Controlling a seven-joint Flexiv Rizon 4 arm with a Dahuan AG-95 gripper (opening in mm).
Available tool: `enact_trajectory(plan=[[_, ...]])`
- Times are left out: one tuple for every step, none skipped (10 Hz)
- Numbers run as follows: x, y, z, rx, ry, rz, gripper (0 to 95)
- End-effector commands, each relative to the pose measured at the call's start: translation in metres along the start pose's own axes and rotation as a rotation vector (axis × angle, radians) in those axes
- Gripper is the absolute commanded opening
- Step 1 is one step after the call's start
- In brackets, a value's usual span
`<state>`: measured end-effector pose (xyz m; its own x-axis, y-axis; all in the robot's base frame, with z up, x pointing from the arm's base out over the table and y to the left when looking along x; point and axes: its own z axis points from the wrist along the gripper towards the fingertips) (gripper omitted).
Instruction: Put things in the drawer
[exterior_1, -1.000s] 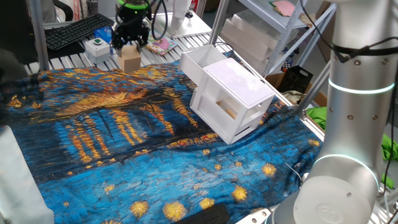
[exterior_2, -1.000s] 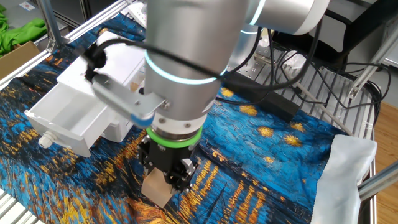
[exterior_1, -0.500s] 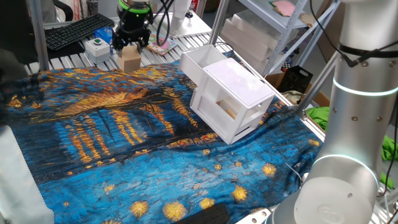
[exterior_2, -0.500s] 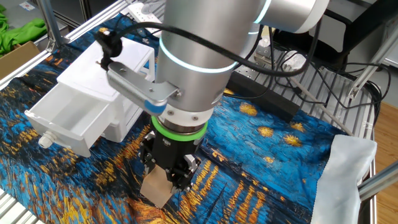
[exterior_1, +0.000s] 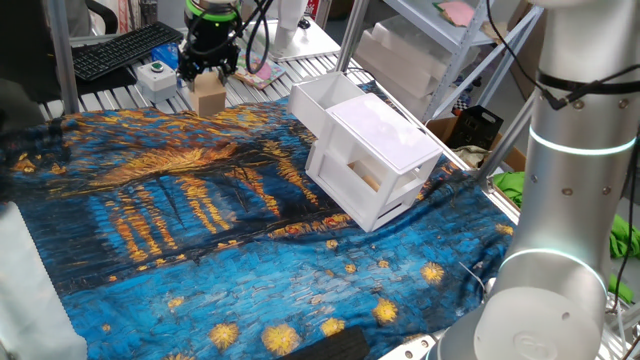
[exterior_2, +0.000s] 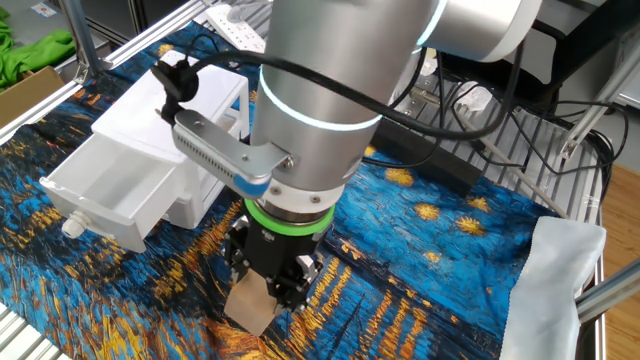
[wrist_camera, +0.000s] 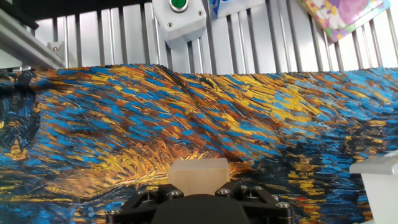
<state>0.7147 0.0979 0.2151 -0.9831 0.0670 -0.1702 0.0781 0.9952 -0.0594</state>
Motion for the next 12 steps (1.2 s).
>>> enact_trajectory(plan=[[0.0009,-0.0002,-0.0003,0.008,0.027,-0.031,0.0],[0.0009,-0.0002,-0.0003,-0.001,0.045,-0.044,0.0],[0.0009,-0.0002,-0.0003,-0.003,0.064,-0.059,0.0],[0.0009,-0.0002,-0.0003,-0.014,0.086,-0.069,0.0],[0.0009,-0.0002,-0.0003,-0.026,0.096,-0.073,0.0],[0.0009,-0.0002,-0.0003,-0.030,0.104,-0.082,0.0],[0.0009,-0.0002,-0.0003,-0.037,0.112,-0.088,0.0],[0.0009,-0.0002,-0.0003,-0.041,0.116,-0.092,0.0],[0.0009,-0.0002,-0.0003,-0.041,0.125,-0.097,0.0],[0.0009,-0.0002,-0.0003,-0.041,0.126,-0.100,0.0],[0.0009,-0.0002,-0.0003,-0.040,0.133,-0.104,0.0],[0.0009,-0.0002,-0.0003,-0.039,0.139,-0.109,0.0]])
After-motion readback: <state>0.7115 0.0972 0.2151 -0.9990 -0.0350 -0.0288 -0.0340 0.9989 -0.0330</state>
